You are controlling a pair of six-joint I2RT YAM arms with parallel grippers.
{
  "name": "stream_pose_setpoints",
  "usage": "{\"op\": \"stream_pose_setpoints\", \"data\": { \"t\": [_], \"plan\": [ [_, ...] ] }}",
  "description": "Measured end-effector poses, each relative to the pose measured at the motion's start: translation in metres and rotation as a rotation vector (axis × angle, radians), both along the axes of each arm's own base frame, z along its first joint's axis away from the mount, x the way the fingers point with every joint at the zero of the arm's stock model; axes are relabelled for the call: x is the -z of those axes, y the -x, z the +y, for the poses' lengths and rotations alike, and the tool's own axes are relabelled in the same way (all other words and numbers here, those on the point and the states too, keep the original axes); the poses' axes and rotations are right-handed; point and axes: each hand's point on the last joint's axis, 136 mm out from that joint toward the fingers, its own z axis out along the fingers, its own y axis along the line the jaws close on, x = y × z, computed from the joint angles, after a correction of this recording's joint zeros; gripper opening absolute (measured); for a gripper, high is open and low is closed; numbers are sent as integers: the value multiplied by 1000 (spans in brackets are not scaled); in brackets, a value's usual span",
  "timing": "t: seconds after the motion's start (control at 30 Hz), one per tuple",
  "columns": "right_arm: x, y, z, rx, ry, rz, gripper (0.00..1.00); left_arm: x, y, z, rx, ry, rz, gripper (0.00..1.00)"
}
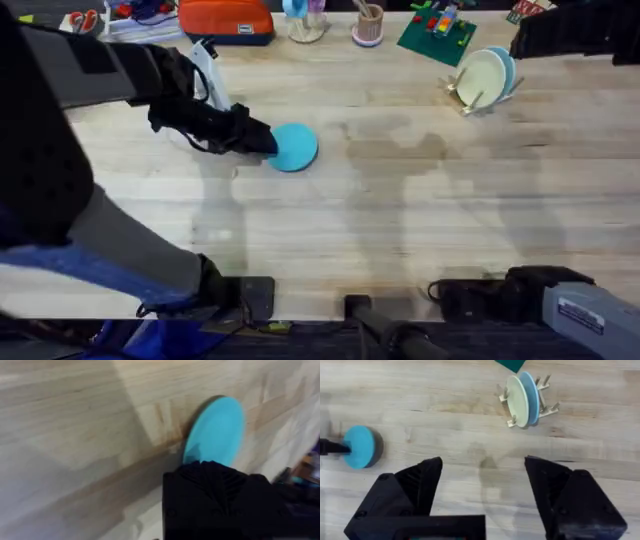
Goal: Pick up the plates from the table one by one and place each into a slot on the dish rack.
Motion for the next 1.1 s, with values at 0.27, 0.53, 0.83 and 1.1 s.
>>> {"op": "stream_pose_setpoints", "data": {
  "t": [0.27,0.53,0.83,1.1],
  "plan": [
    [0,0,0,0,0,0,994,7,-9,-16,-32,189,36,41],
    [0,0,1,-2,-3,0,994,7,-9,-17,-35,200,41,41],
    [3,-4,29,-108,-133,29,995,7,-9,-17,-35,200,41,41],
    [40,-28,60,-208,-307,190,995,7,-9,-17,-35,200,41,41]
  ]
}}
